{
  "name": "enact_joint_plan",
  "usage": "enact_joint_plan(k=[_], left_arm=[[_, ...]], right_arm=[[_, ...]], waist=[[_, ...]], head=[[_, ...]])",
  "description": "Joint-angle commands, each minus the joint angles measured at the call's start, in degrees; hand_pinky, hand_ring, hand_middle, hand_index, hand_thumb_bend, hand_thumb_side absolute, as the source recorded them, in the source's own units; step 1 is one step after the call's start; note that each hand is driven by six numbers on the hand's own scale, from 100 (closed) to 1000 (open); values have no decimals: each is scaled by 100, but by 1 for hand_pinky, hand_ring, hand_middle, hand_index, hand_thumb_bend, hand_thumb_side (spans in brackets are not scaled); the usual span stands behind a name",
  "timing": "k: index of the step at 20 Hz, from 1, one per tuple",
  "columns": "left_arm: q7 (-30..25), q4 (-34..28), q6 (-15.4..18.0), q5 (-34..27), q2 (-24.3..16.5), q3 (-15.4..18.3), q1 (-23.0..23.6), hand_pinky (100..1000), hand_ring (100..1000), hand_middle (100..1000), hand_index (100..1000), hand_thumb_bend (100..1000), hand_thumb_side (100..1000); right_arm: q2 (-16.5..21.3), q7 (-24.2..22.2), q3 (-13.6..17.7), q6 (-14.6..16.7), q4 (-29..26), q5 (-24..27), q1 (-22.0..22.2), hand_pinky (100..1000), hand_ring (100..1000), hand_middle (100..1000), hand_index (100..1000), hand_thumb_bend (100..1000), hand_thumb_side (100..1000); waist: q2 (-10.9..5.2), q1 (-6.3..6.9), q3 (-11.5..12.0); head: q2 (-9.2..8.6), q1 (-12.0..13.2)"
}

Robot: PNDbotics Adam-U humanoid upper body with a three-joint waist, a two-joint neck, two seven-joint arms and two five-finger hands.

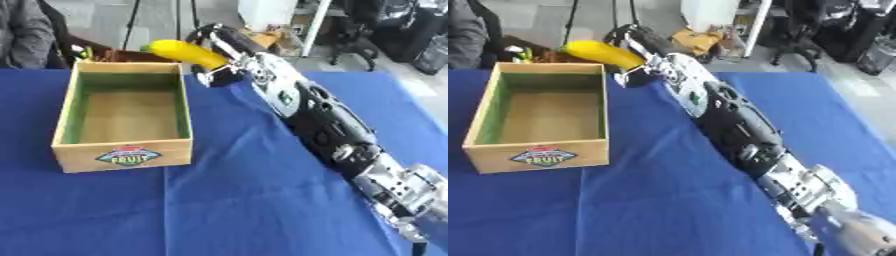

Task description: Pick up objects on the table and place them in the box.

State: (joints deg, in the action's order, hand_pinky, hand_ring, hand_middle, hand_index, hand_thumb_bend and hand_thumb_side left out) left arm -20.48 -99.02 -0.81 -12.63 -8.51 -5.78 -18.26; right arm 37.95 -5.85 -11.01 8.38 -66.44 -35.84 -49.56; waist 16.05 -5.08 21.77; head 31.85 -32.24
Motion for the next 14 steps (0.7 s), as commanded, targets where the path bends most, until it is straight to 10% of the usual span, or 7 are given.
enact_joint_plan(k=[1, 14], left_arm=[[-18, -102, -12, -35, -8, -15, -86, 601, 800, 604, 608, 176, 1000], [-40, -107, -28, -50, 42, -37, -108, 600, 794, 595, 608, 176, 1000]], right_arm=[[-84, -112, -54, 125, 89, -138, -202, 284, 286, 630, 824, 100, 100], [-575, -419, -287, 581, 360, -274, -352, 295, 291, 638, 826, 100, 100]], waist=[[-115, 23, 31], [-86, 25, 119]], head=[[-45, -59], [-60, -127]])
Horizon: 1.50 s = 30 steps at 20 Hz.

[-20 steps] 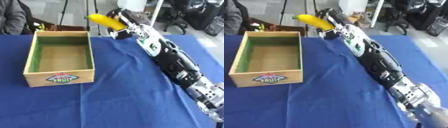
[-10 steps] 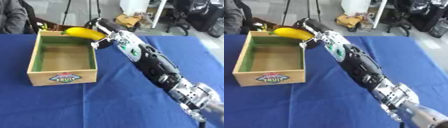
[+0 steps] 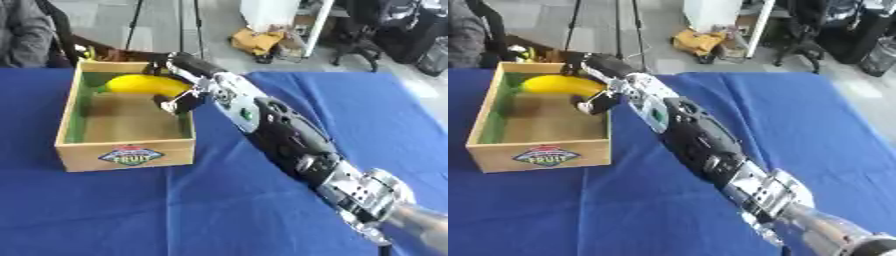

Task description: Pick up objects on the table and place them in the box.

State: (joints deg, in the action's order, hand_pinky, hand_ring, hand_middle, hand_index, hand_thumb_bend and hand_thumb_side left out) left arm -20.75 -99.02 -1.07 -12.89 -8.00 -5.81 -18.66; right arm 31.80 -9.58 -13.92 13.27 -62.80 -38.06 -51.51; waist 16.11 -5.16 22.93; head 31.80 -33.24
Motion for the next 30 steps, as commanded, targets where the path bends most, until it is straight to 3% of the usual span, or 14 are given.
enact_joint_plan(k=[1, 3, 5, 6, 9, 12, 19, 20, 21, 24, 28, 30], left_arm=[[-14, -109, -2, -26, -6, -37, -68, 599, 790, 589, 607, 176, 1000], [-7, -109, -4, -25, -2, -33, -62, 599, 787, 578, 607, 176, 1000], [3, -104, -11, -16, 1, -28, -54, 599, 784, 573, 607, 176, 1000], [5, -102, -14, -10, 3, -28, -52, 599, 784, 572, 606, 176, 1000], [9, -97, -19, 3, 5, -29, -49, 598, 781, 567, 606, 176, 1000], [16, -95, -19, 8, 7, -26, -45, 598, 780, 565, 606, 175, 1000], [21, -93, -18, 12, 7, -26, -40, 598, 781, 565, 606, 175, 1000], [21, -94, -16, 10, 7, -26, -40, 598, 781, 566, 606, 184, 1000], [21, -95, -13, 7, 7, -25, -40, 598, 782, 567, 606, 175, 1000], [38, -95, -9, 0, 5, -8, -30, 598, 783, 570, 606, 175, 1000], [80, -89, -4, 10, -10, 31, 4, 598, 784, 571, 605, 177, 1000], [106, -82, 0, 25, -20, 57, 35, 598, 786, 572, 605, 176, 1000]], right_arm=[[3, -76, -18, 137, 6, -50, -165, 296, 292, 638, 826, 100, 100], [-53, -155, -58, 237, 30, -30, -173, 302, 296, 642, 829, 100, 100], [-96, -320, -108, 431, 50, 54, -157, 366, 347, 688, 846, 100, 196], [-111, -447, -128, 548, 65, 116, -146, 455, 423, 730, 864, 100, 290], [-128, -987, -167, 963, 82, 383, -128, 761, 786, 858, 902, 114, 530], [-113, -1348, -121, 1150, 82, 577, -131, 865, 911, 915, 915, 198, 589], [-96, -1448, -64, 1162, 59, 687, -128, 866, 910, 914, 914, 190, 579], [-94, -1412, -51, 1149, 53, 697, -128, 837, 873, 886, 904, 100, 611], [-83, -1345, -30, 1127, 37, 707, -128, 824, 849, 869, 898, 124, 526], [-21, -1009, 52, 1026, -64, 889, -97, 778, 769, 811, 865, 100, 466], [166, -572, 193, 817, -401, 1443, 12, 758, 743, 769, 819, 100, 479], [263, -411, 263, 616, -670, 2046, 153, 757, 739, 758, 802, 100, 526]], waist=[[-91, 35, 6], [-88, 38, 12], [-84, 38, 16], [-83, 37, 14], [-83, 34, 1], [-85, 39, -5], [-86, 49, -23], [-86, 51, -26], [-87, 54, -30], [-98, 58, -60], [-117, 73, -193], [-125, 87, -301]], head=[[-53, -36], [-48, -49], [-49, -53], [-48, -55], [-46, -53], [-49, -51], [-60, -45], [-62, -42], [-62, -40], [-73, -9], [-88, 90], [-71, 169]])
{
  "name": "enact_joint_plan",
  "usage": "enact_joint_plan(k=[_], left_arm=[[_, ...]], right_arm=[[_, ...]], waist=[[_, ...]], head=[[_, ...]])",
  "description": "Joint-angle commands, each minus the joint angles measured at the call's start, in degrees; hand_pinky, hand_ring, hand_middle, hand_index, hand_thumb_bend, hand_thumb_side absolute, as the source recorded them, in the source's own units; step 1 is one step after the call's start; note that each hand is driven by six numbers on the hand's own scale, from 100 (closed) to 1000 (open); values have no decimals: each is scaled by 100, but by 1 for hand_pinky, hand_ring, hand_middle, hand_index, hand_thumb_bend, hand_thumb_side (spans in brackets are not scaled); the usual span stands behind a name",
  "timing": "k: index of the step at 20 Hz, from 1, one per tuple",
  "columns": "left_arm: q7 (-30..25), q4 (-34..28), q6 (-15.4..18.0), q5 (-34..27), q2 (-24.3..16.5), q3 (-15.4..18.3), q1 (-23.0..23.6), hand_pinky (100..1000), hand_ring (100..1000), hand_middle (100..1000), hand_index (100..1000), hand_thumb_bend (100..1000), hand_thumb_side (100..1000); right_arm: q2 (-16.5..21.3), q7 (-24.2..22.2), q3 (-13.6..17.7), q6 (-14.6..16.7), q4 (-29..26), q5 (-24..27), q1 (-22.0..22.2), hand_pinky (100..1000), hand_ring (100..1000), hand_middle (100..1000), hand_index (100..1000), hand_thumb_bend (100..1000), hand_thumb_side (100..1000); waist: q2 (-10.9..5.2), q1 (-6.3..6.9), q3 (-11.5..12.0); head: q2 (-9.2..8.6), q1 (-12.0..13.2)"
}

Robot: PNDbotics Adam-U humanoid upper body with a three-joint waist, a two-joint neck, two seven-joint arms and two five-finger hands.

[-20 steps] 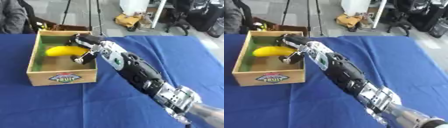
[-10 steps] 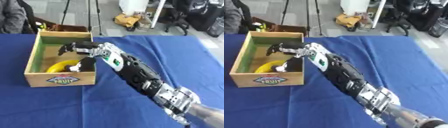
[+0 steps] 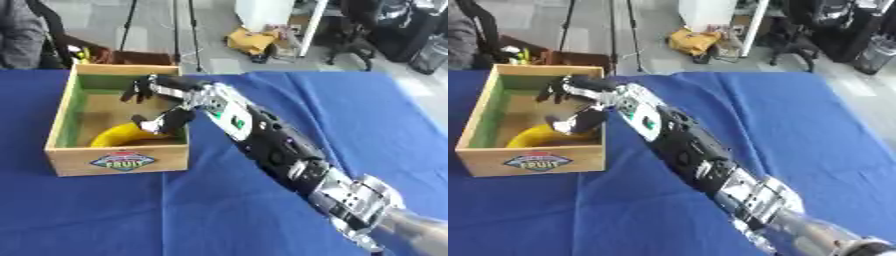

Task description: Pick up objects on the table and place them in the box.

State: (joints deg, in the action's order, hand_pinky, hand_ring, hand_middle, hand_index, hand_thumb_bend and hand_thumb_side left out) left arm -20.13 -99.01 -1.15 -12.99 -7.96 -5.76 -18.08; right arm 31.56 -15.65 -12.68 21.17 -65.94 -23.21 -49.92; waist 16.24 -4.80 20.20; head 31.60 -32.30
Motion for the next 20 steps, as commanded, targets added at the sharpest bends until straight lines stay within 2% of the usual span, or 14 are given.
enact_joint_plan(k=[1, 5, 7, 12, 16, 20], left_arm=[[57, -80, 11, 42, -30, 66, -9, 598, 787, 573, 605, 175, 1000], [143, -66, 35, 65, -68, 160, 71, 598, 790, 577, 604, 176, 1000], [209, -62, 54, 71, -93, 230, 106, 598, 792, 579, 604, 176, 1000], [466, -71, 115, 80, -175, 493, 173, 598, 794, 581, 603, 176, 1000], [668, -72, 153, 119, -245, 686, 267, 598, 793, 581, 602, 178, 1000], [826, -62, 184, 173, -276, 839, 363, 598, 793, 581, 602, 176, 1000]], right_arm=[[335, 241, 172, -294, -489, 910, 65, 756, 736, 749, 789, 100, 563], [673, 532, 432, -831, -1315, 2550, 545, 753, 742, 738, 763, 100, 630], [869, 752, 629, -1029, -1851, 3158, 922, 751, 742, 734, 752, 100, 653], [932, 1596, 1247, -1423, -3050, 4890, 2389, 741, 729, 705, 712, 100, 769], [454, 1976, 1634, -1493, -3705, 5401, 3441, 739, 724, 691, 702, 100, 798], [-146, 2134, 1842, -1546, -4071, 5324, 3994, 735, 714, 681, 691, 100, 801]], waist=[[-143, 62, -87], [-196, 130, -443], [-226, 164, -652], [-275, 241, -1248], [-309, 253, -1617], [-339, 284, -1860]], head=[[-41, 118], [2, 347], [8, 493], [-50, 962], [-31, 1278], [43, 1501]])
